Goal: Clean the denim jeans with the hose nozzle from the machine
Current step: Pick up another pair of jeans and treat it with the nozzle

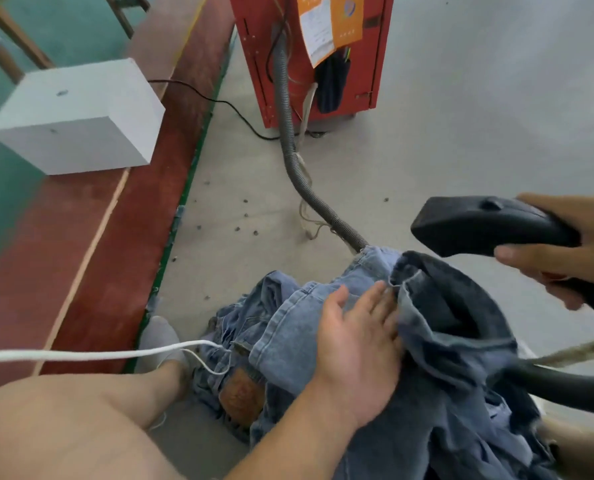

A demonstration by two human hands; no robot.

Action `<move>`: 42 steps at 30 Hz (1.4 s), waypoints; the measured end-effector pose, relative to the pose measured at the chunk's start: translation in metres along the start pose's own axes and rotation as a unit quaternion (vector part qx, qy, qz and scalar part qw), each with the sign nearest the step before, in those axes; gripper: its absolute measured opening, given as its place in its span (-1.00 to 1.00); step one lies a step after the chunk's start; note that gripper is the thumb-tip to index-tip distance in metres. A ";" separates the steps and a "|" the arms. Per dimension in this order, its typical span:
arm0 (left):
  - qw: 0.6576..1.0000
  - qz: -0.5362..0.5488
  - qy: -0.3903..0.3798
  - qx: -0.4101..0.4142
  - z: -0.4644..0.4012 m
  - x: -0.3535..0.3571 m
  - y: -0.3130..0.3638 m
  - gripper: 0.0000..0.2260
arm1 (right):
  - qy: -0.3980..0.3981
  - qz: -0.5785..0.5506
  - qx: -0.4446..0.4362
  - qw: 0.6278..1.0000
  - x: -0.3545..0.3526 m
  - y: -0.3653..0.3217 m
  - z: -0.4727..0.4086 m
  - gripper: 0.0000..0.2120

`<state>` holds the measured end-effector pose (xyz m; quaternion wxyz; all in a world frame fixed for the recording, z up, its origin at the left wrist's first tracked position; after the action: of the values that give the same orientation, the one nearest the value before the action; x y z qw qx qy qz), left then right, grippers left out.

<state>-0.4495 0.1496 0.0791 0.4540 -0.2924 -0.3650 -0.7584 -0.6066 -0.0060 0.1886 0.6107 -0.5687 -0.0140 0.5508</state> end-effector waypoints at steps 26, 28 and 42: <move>0.770 -0.587 0.215 0.126 0.045 -0.096 0.144 -0.84 | 0.030 0.083 -0.014 0.996 0.047 -0.053 -0.021 -0.86; 0.901 -0.376 0.144 0.163 0.040 -0.066 0.126 -0.85 | 0.035 0.083 -0.019 0.996 0.047 -0.056 -0.018 -0.87; 0.730 -0.632 0.035 0.260 0.047 -0.014 -0.003 -0.38 | -0.120 -0.069 0.065 0.988 0.021 0.001 0.034 -0.58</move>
<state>-0.4407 0.1963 0.0938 -0.0593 0.1616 -0.6321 -0.7556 -0.6210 0.0315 0.1874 0.6765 -0.4554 -0.0910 0.5716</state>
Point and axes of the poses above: each hand's wrist, its own z-axis away from the middle knuckle, its own x-axis out of the palm, y = z × x, the point moved 8 cm from there along -z, towards the middle knuckle, and after that the axes turned 1 degree about z, right-handed, at the moved point
